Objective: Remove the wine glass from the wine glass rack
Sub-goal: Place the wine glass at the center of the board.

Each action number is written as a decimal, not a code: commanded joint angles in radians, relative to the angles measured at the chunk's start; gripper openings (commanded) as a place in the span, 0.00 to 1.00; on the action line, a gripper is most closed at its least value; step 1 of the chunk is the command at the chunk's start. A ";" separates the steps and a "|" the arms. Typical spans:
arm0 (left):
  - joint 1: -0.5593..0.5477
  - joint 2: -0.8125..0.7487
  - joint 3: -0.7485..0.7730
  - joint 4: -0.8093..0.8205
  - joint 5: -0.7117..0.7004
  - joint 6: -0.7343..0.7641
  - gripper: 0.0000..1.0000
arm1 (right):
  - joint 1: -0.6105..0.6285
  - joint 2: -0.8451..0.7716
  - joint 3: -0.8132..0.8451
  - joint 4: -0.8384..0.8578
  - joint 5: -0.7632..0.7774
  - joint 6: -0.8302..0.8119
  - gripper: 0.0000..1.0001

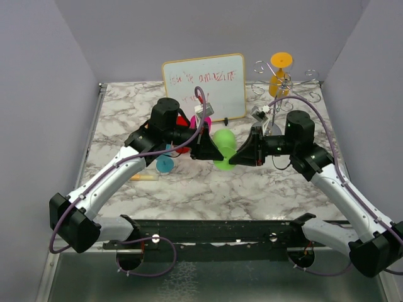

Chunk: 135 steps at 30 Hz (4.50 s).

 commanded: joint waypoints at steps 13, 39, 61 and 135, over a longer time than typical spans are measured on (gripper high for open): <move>-0.003 -0.065 0.074 -0.104 -0.097 0.065 0.68 | 0.010 -0.077 -0.010 -0.071 0.104 -0.112 0.01; 0.253 -0.052 0.038 0.048 -0.089 -0.098 0.99 | 0.010 -0.237 -0.279 0.232 -0.278 -0.605 0.01; 0.252 -0.013 0.056 -0.009 0.456 0.048 0.63 | 0.010 -0.239 -0.269 0.067 -0.437 -0.834 0.01; 0.181 -0.055 0.036 -0.115 0.306 0.138 0.00 | 0.010 -0.288 -0.253 -0.013 -0.127 -0.860 0.50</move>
